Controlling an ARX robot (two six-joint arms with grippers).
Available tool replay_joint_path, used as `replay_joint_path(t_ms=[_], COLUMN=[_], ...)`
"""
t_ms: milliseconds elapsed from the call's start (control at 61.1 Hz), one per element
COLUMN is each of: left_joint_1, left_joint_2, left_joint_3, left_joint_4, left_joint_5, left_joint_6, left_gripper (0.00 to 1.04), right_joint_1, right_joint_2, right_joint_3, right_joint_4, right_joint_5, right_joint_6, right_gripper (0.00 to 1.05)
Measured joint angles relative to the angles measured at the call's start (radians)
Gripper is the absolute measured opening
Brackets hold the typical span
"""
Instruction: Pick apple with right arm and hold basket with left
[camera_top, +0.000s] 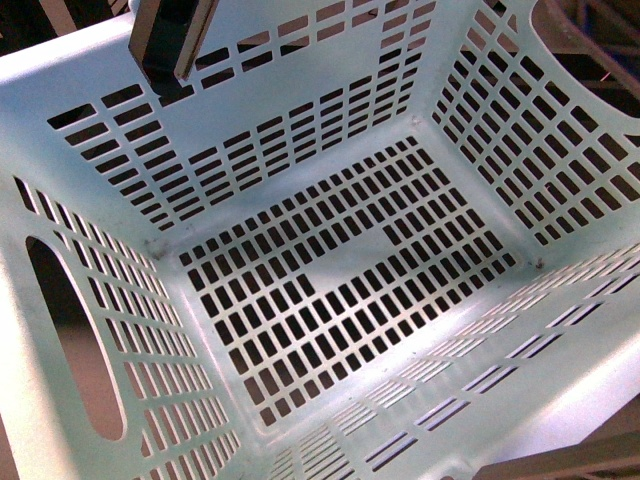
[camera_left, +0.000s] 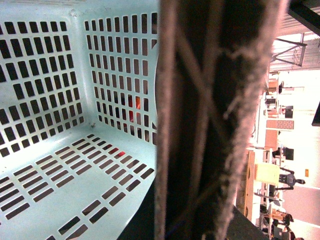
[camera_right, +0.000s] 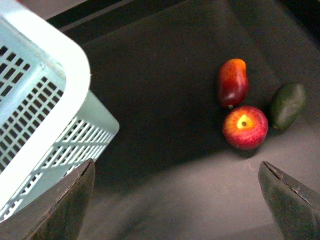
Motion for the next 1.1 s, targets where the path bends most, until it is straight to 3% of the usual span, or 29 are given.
replay_joint_path(t_ms=[82, 180, 311, 475, 606, 802, 1097], left_joint_1=[0.000, 0.000, 0.000, 0.000, 0.000, 0.000, 0.000], left_joint_2=[0.000, 0.000, 0.000, 0.000, 0.000, 0.000, 0.000], left_joint_3=[0.000, 0.000, 0.000, 0.000, 0.000, 0.000, 0.000], left_joint_4=[0.000, 0.000, 0.000, 0.000, 0.000, 0.000, 0.000], left_joint_5=[0.001, 0.003, 0.000, 0.001, 0.001, 0.002, 0.000], left_joint_6=[0.003, 0.001, 0.002, 0.001, 0.002, 0.001, 0.002], left_gripper=[0.07, 0.07, 0.07, 0.07, 0.07, 0.07, 0.07], right_joint_1=[-0.129, -0.251, -0.365, -0.362, -0.325, -0.221, -0.119], right_joint_2=[0.111, 0.273, 0.654, 1.129, 1.442, 1.766, 1.904], right_joint_3=[0.000, 0.000, 0.018, 0.095, 0.185, 0.343, 0.540], right_joint_4=[0.085, 0.214, 0.508, 0.848, 0.978, 0.985, 0.908], right_joint_5=[-0.077, -0.101, -0.107, -0.043, -0.010, 0.066, 0.148], right_joint_6=[-0.032, -0.101, -0.230, -0.345, -0.367, -0.336, -0.297], right_gripper=[0.96, 0.96, 0.96, 0.96, 0.96, 0.96, 0.96])
